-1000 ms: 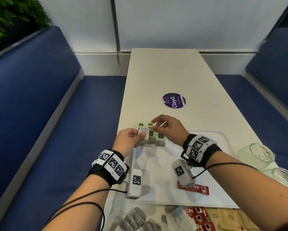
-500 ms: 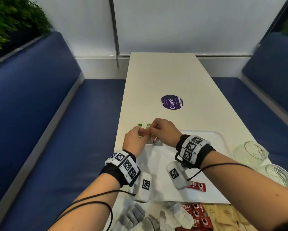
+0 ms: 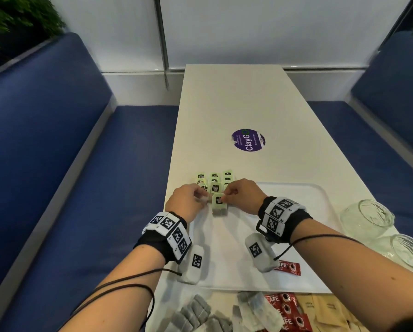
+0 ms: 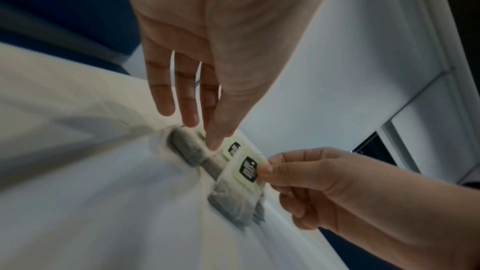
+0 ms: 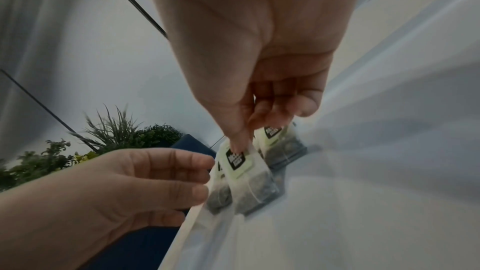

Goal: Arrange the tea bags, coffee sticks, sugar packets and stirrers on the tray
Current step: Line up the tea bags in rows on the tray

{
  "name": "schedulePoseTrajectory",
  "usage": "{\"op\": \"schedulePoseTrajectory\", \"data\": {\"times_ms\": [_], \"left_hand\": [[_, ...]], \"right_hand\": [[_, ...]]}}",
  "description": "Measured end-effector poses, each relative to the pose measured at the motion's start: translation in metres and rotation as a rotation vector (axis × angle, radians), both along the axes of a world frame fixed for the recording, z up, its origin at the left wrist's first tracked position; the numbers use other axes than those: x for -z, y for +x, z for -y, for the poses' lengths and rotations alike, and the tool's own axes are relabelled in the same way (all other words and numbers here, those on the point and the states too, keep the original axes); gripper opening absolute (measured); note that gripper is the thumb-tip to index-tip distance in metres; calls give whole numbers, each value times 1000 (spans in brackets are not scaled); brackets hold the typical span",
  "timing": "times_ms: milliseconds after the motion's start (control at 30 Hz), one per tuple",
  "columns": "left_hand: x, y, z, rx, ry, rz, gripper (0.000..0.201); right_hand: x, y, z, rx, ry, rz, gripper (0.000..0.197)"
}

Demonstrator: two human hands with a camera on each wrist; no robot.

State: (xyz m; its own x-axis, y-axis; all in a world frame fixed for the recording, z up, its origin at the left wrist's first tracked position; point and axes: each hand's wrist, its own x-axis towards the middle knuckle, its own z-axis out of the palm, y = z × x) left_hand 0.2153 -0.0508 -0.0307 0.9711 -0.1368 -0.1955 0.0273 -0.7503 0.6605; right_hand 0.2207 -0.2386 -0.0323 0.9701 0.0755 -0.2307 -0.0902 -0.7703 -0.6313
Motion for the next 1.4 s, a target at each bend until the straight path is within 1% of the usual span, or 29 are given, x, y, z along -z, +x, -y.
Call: {"op": "schedulePoseTrajectory", "data": {"times_ms": [100, 200, 333, 467, 533, 600, 700, 767, 833, 933, 1033, 1133, 1233, 1333, 1400], "left_hand": [[-1, 7, -3, 66, 105, -46, 27], [1, 14, -6, 79, 182, -77, 26], [3, 18, -3, 19, 176, -69, 18], [5, 18, 0, 9, 176, -60, 13], [5, 17, 2, 6, 155, -25, 12], [3, 16, 6, 41, 116, 10, 14], [2, 17, 12, 130, 74, 5, 14], [4, 18, 17, 167, 88, -17, 11], [6, 19, 22, 171, 127, -41, 11], [7, 20, 26, 129, 155, -57, 13], [1, 20, 27, 136, 163, -75, 12], [-12, 12, 25, 149, 173, -75, 11], [-27, -4, 21, 165, 146, -42, 16], [-41, -33, 14, 187, 114, -1, 18], [-47, -56, 6, 186, 107, 13, 18]], "right_hand": [[3, 4, -2, 39, 16, 29, 13], [4, 8, -4, 61, 33, 45, 12], [6, 11, -6, 74, 51, 59, 13], [7, 14, -9, 81, 64, 70, 11], [7, 15, -7, 103, 81, 85, 12], [5, 14, -2, 114, 98, 92, 20], [1, 14, 7, 40, 35, 36, 30], [1, 14, 11, -6, -5, 1, 29], [4, 15, 13, -22, -23, -12, 28], [9, 18, 13, 3, -8, -8, 27], [9, 16, 14, 8, -2, 6, 28], [1, 4, 14, 0, 14, 53, 26], [-13, -21, 14, -13, 41, 91, 25], [-28, -57, 10, -34, 63, 119, 21], [-31, -86, 6, -40, 80, 106, 20]]}}
